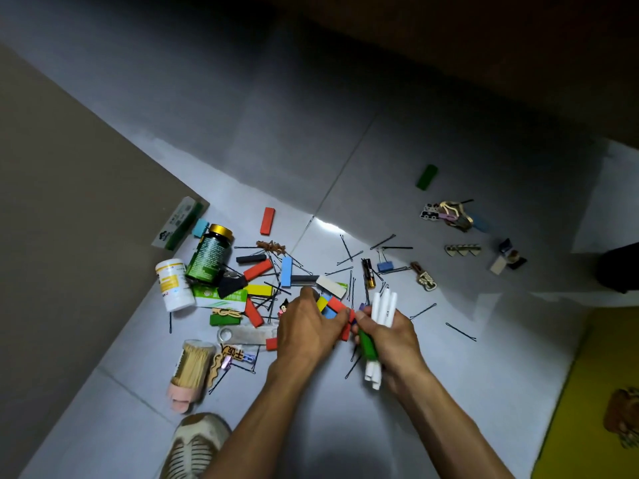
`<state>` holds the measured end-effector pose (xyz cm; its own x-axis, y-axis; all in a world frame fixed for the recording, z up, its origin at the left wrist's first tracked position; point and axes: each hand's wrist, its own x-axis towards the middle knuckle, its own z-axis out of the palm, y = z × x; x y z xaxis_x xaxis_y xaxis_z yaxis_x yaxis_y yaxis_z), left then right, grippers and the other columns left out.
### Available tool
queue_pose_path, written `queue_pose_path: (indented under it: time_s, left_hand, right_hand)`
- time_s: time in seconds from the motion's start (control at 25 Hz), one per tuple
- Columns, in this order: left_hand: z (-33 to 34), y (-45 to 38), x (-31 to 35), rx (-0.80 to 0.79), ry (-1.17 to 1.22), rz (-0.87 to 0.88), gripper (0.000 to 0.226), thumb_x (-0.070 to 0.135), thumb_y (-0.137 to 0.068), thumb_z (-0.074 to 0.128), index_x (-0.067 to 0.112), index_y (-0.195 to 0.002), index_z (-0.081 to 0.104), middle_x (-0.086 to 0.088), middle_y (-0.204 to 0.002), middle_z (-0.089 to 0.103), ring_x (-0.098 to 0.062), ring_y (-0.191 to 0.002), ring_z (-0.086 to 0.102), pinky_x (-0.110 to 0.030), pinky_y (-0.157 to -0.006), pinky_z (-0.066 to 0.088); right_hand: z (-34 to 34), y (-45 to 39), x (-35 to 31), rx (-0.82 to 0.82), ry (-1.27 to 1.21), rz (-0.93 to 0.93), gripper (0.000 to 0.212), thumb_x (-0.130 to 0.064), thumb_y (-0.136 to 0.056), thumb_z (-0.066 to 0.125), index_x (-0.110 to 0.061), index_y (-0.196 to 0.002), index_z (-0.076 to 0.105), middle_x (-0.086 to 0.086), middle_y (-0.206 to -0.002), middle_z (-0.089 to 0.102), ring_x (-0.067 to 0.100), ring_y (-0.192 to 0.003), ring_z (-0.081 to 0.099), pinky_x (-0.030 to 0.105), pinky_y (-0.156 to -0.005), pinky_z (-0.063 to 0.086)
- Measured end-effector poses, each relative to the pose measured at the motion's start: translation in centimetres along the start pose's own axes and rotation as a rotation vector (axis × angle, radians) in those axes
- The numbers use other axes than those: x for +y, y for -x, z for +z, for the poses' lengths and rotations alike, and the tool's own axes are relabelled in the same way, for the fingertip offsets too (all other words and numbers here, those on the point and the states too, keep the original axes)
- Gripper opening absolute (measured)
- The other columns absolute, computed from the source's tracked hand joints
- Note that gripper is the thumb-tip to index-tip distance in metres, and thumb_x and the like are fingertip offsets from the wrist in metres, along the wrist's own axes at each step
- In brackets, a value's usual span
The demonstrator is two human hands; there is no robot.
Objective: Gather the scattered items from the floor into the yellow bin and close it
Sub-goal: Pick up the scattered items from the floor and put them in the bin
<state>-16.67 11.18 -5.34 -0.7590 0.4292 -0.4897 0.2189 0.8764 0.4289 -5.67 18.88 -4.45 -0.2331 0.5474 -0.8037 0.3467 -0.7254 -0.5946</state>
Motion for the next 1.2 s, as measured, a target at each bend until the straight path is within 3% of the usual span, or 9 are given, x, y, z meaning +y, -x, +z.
queue_pose_path:
  time_s: [0.08,0.16,0.24,0.36,0.72,0.84,1.0,1.08,1.2]
  left_hand:
    - [0.1,0.0,0.2,-0.038,0.008,0.022,0.049,0.059,-0.074,0.066,0.022,-0.105,0.052,0.002,-0.092,0.067,-0.02,-0.083,0.064,-0.033,-0.073,0.055]
    - [0.2,-0.1,0.1,-0.078,-0.021,0.052,0.052,0.051,-0.076,0.071,0.022,-0.113,0.048,0.001,-0.099,0.067,-0.022,-0.089,0.064,-0.031,-0.075,0.053]
    - [0.3,-0.1,-0.1,-0.079,-0.06,0.078,0.052,0.045,-0.078,0.072,0.021,-0.115,0.046,-0.001,-0.102,0.067,-0.024,-0.092,0.065,-0.033,-0.076,0.053]
    - [0.2,0.0,-0.6,-0.045,-0.08,0.115,0.043,0.043,-0.08,0.069,0.019,-0.111,0.051,-0.004,-0.102,0.068,-0.026,-0.093,0.064,-0.035,-0.077,0.053]
    - [-0.1,-1.1,-0.7,-0.094,-0.276,0.313,0.047,0.041,-0.075,0.063,0.013,-0.111,0.054,-0.008,-0.102,0.066,-0.03,-0.088,0.065,-0.031,-0.069,0.047]
    - [-0.6,-1.2,-0.8,-0.119,-0.284,0.373,0.046,0.038,-0.072,0.064,0.014,-0.11,0.055,-0.008,-0.097,0.068,-0.027,-0.081,0.065,-0.027,-0.062,0.043]
    - [-2.1,-0.4,-0.1,-0.175,-0.254,0.338,0.042,0.051,-0.067,0.058,0.017,-0.092,0.055,-0.001,-0.079,0.063,-0.024,-0.073,0.064,-0.028,-0.057,0.047]
    - [-3.1,0.3,0.0,-0.228,-0.197,0.298,0.04,0.056,-0.065,0.059,0.021,-0.085,0.053,0.005,-0.071,0.059,-0.015,-0.065,0.06,-0.028,-0.054,0.051]
    - [-3.9,1.5,0.3,-0.286,-0.111,0.298,0.04,0.06,-0.061,0.063,0.024,-0.075,0.053,0.01,-0.064,0.056,-0.007,-0.055,0.052,-0.022,-0.046,0.039]
  right_hand:
    - [-0.4,-0.1,-0.5,-0.14,-0.111,0.084,0.015,-0.011,-0.084,0.075,-0.007,-0.093,0.064,0.012,-0.073,0.067,0.021,-0.06,0.063,0.031,-0.054,0.053]
    - [-0.2,-0.2,-0.9,-0.185,0.067,0.024,0.027,-0.015,-0.078,0.08,-0.013,-0.099,0.064,0.007,-0.076,0.069,0.019,-0.059,0.063,0.029,-0.049,0.051]
    - [0.4,-0.6,-1.2,-0.133,0.398,-0.148,0.036,-0.017,-0.075,0.081,-0.017,-0.106,0.063,0.005,-0.089,0.067,0.021,-0.072,0.064,0.029,-0.054,0.051]
    - [1.3,-1.3,-1.8,-0.025,0.813,-0.429,0.028,-0.026,-0.08,0.077,-0.019,-0.101,0.061,-0.001,-0.091,0.061,0.02,-0.08,0.057,0.027,-0.066,0.043]
    - [1.8,-1.7,-1.6,-0.166,1.178,-0.648,0.033,-0.024,-0.086,0.068,-0.018,-0.116,0.056,0.003,-0.11,0.058,0.026,-0.099,0.059,0.032,-0.077,0.044]
    - [2.0,-1.6,-1.6,-0.185,1.077,-0.578,0.027,-0.026,-0.083,0.072,-0.019,-0.108,0.063,-0.001,-0.096,0.055,0.021,-0.088,0.057,0.026,-0.07,0.036]
    - [0.5,-0.9,-2.8,-0.197,0.639,-0.261,0.017,-0.023,-0.076,0.083,-0.018,-0.082,0.068,-0.001,-0.076,0.068,0.016,-0.07,0.065,0.025,-0.059,0.051]
    - [-0.5,0.0,-3.8,-0.248,0.503,-0.156,0.019,-0.023,-0.074,0.085,-0.015,-0.082,0.069,0.002,-0.073,0.072,0.014,-0.065,0.068,0.024,-0.055,0.053]
    - [-2.2,2.0,-4.0,-0.264,0.297,-0.081,0.025,-0.019,-0.071,0.086,-0.008,-0.088,0.07,0.013,-0.079,0.074,0.02,-0.067,0.071,0.029,-0.056,0.055]
